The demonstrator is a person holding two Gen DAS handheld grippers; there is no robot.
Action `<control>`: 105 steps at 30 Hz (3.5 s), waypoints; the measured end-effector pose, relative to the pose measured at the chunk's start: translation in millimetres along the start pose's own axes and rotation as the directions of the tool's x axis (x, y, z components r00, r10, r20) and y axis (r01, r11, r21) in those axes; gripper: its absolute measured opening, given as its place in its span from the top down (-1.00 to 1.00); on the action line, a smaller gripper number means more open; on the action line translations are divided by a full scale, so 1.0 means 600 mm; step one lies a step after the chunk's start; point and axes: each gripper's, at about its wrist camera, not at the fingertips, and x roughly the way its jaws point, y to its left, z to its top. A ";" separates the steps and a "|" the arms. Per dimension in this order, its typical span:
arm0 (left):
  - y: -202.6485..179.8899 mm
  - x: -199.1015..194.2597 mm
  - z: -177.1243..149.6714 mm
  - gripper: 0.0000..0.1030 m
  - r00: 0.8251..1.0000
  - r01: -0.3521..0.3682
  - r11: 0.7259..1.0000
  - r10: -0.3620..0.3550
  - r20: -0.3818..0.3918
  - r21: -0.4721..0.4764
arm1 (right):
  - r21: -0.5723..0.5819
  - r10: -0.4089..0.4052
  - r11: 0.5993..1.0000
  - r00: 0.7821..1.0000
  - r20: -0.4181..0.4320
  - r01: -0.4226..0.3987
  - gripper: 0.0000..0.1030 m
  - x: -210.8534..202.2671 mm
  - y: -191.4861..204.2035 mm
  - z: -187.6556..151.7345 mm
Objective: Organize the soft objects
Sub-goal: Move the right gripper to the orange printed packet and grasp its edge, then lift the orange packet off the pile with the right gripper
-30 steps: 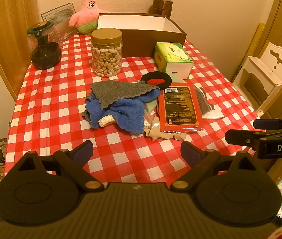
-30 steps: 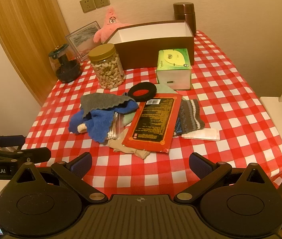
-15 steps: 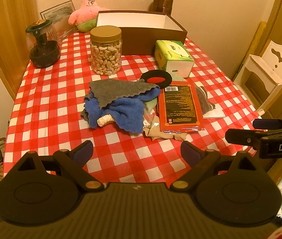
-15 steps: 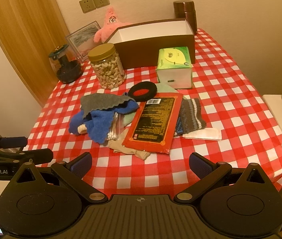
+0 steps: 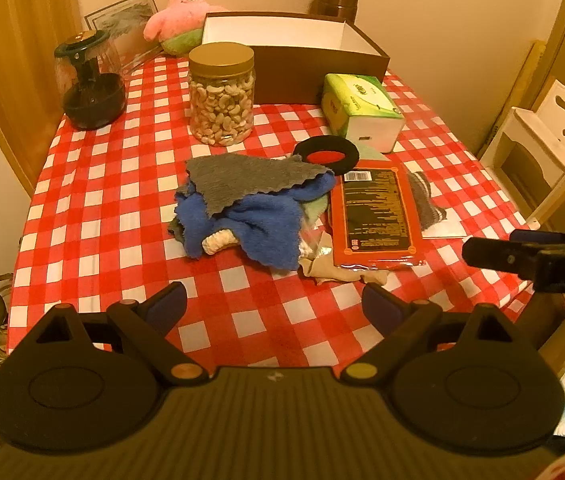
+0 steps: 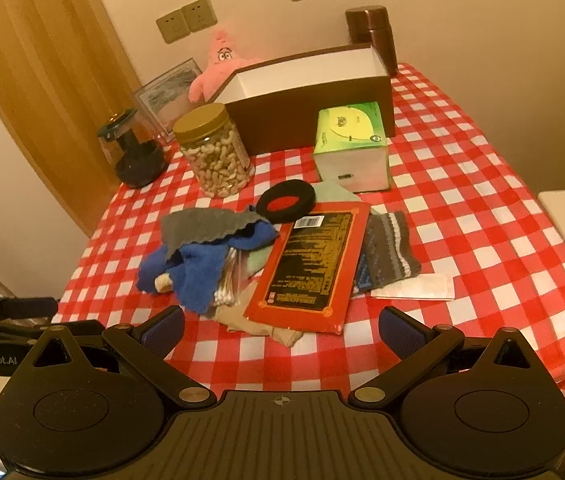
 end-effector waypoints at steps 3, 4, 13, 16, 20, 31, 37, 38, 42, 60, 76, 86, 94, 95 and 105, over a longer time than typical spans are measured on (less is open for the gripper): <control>0.004 0.007 0.002 -0.82 1.000 -0.001 1.000 0.001 -0.010 -0.008 | 0.019 0.013 1.000 1.000 0.006 -0.013 -0.96 0.009 -0.013 0.005; 0.006 0.011 0.005 -0.82 1.000 -0.001 1.000 0.001 -0.015 -0.010 | 0.021 0.012 1.000 1.000 0.008 -0.012 -0.94 0.013 -0.016 0.006; 0.019 0.050 0.020 -0.81 1.000 -0.013 1.000 0.013 -0.023 -0.026 | 0.043 0.020 0.999 1.000 -0.014 -0.019 -0.70 0.062 -0.046 0.015; 0.022 0.068 0.024 -0.78 0.999 -0.026 0.999 0.026 -0.019 -0.020 | 0.040 0.018 0.999 1.000 -0.023 -0.017 -0.57 0.084 -0.055 0.018; 0.032 0.090 0.027 -0.77 0.999 -0.036 0.999 0.035 -0.027 -0.035 | 0.049 0.014 0.999 0.999 -0.038 -0.012 -0.41 0.114 -0.070 0.022; 0.054 0.140 0.041 -0.72 0.997 -0.060 0.996 0.056 -0.061 -0.060 | 0.126 0.042 0.992 0.994 -0.098 -0.029 -0.11 0.184 -0.116 0.023; 0.056 0.158 0.046 -0.72 0.995 -0.060 0.996 0.055 -0.078 -0.060 | 0.198 0.103 0.977 0.989 -0.109 -0.080 -0.03 0.211 -0.132 0.024; 0.056 0.161 0.046 -0.69 0.995 -0.059 0.996 0.055 -0.081 -0.059 | 0.209 0.111 0.974 0.988 -0.111 -0.086 -0.03 0.215 -0.133 0.024; 0.062 0.168 0.046 -0.68 0.994 -0.061 0.996 0.055 -0.093 -0.067 | 0.207 0.134 0.973 0.983 -0.125 -0.106 0.18 0.219 -0.131 0.030; 0.078 0.178 0.052 -0.37 0.995 -0.073 0.995 0.069 -0.067 -0.063 | 0.090 0.143 0.986 0.989 -0.048 -0.139 0.47 0.234 -0.071 0.081; 0.053 0.188 0.085 -0.33 1.000 -0.023 1.000 0.024 -0.020 0.015 | 0.110 0.105 0.989 0.994 -0.014 -0.103 0.98 0.166 -0.104 0.119; -0.030 0.231 0.137 -0.35 0.997 0.070 0.988 -0.071 0.007 0.139 | 0.095 0.058 0.994 0.998 0.013 -0.059 0.98 0.141 -0.127 0.155; -0.070 0.285 0.189 -0.51 0.992 0.129 0.984 -0.127 -0.022 0.125 | 0.106 0.028 0.994 1.000 0.012 -0.029 0.98 0.138 -0.170 0.178; -0.073 0.294 0.195 -0.52 0.991 0.134 0.985 -0.132 -0.030 0.112 | 0.109 0.024 0.994 1.000 0.012 -0.025 0.98 0.137 -0.177 0.181; -0.096 0.364 0.228 -0.53 0.986 0.133 0.991 -0.130 -0.109 0.020 | 0.134 -0.014 0.991 1.000 0.028 0.011 0.98 0.137 -0.251 0.222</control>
